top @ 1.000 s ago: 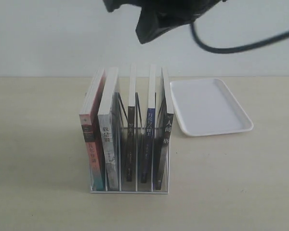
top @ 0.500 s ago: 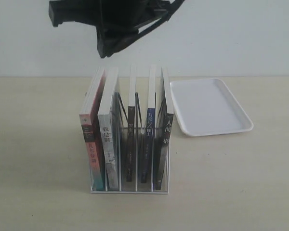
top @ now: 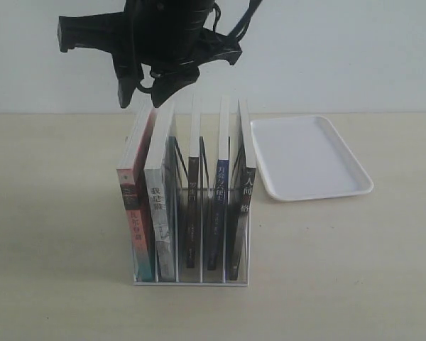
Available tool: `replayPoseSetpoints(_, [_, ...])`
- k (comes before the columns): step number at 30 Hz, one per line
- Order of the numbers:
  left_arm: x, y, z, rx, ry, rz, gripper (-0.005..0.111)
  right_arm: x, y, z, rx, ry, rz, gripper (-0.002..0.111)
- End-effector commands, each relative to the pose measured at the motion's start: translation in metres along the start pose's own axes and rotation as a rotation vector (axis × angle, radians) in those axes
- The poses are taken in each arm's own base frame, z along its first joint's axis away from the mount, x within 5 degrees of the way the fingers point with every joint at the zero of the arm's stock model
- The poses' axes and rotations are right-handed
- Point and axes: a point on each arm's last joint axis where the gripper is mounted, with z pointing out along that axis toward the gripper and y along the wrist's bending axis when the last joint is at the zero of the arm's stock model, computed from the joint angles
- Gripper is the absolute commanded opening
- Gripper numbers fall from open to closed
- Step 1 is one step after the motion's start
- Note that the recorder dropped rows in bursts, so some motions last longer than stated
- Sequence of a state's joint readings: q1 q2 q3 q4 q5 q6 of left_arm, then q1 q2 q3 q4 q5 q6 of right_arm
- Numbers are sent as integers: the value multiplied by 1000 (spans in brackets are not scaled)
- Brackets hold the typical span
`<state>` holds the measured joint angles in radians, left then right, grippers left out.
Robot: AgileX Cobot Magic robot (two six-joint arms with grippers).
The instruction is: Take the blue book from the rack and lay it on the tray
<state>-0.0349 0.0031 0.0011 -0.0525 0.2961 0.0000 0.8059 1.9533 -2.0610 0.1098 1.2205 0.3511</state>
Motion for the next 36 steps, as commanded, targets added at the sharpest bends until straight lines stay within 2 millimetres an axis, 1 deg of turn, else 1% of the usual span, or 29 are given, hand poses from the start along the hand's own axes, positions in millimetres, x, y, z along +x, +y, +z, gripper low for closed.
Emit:
replayPoseSetpoints(1, [-1, 0, 0, 0, -9, -4, 4, -3, -4, -6, 51, -37, 46, 38])
replayPoseSetpoints(5, [-1, 0, 0, 0, -9, -4, 4, -3, -4, -6, 47, -37, 99, 38])
replayPoseSetpoints(9, [-1, 0, 0, 0, -9, -4, 4, -3, -4, -1, 51, -30, 178, 38])
replayPoseSetpoints(11, [-1, 0, 0, 0, -9, -4, 4, -3, -5, 5, 56, -20, 205, 38])
replayPoseSetpoints(17, [-1, 0, 0, 0, -9, -4, 4, 2, -10, 32, 92, 39, 254, 38])
replayPoseSetpoints(21, [-1, 0, 0, 0, -9, -4, 4, 6, -12, 39, 106, 63, 256, 38])
replayPoseSetpoints(24, [-1, 0, 0, 0, -9, -4, 4, 6, -13, 39, 108, 63, 254, 38])
replayPoseSetpoints(30, [-1, 0, 0, 0, -9, -4, 4, 5, -14, 30, 128, 32, 239, 38])
replayPoseSetpoints(34, [-1, 0, 0, 0, -9, -4, 4, 5, -15, 32, 136, 33, 236, 38])
replayPoseSetpoints(36, [-1, 0, 0, 0, -9, -4, 4, 5, -16, 37, 141, 42, 234, 38])
